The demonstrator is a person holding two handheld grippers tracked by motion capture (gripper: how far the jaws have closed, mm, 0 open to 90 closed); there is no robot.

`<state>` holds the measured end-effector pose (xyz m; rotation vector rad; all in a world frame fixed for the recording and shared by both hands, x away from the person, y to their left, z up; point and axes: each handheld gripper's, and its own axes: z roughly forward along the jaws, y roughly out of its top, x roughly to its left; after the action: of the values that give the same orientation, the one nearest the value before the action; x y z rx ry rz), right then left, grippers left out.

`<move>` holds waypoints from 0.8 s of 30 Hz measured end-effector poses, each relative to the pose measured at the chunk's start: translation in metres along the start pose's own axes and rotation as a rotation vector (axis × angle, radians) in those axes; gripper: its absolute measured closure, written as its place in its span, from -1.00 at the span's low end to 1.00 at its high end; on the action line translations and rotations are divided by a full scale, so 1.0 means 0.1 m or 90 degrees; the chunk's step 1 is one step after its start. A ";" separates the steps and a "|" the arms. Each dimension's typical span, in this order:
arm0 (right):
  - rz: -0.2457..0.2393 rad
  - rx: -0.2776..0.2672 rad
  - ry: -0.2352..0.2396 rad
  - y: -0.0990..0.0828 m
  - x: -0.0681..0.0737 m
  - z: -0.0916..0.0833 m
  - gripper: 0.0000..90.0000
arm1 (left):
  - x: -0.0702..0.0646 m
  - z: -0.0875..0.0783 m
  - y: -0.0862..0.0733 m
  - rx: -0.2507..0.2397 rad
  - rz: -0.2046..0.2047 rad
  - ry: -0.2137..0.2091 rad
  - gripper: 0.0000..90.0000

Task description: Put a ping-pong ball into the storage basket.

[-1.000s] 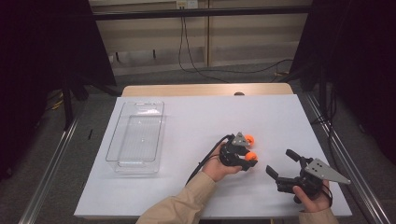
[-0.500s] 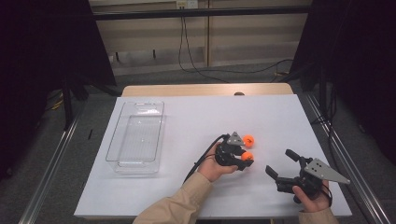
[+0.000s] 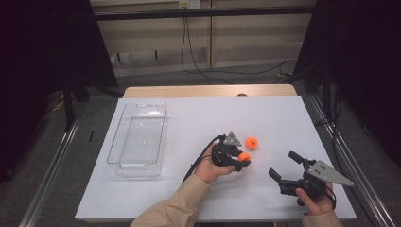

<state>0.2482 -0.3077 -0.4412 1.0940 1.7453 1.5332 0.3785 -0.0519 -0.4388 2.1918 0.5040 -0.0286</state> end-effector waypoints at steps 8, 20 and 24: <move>0.003 -0.001 0.000 0.00 0.00 0.00 -0.93 | 0.04 -0.06 -0.02 0.002 -0.013 0.008 0.13; -0.002 0.001 0.001 0.00 0.00 0.00 -0.93 | 0.07 -0.14 -0.02 -0.002 -0.021 0.015 0.13; -0.002 0.001 0.002 0.00 0.00 0.01 -0.93 | 0.09 -0.16 -0.02 -0.003 -0.026 0.017 0.13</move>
<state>0.2485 -0.3071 -0.4412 1.0903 1.7499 1.5316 0.3832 -0.0355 -0.4317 2.1799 0.5627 -0.0206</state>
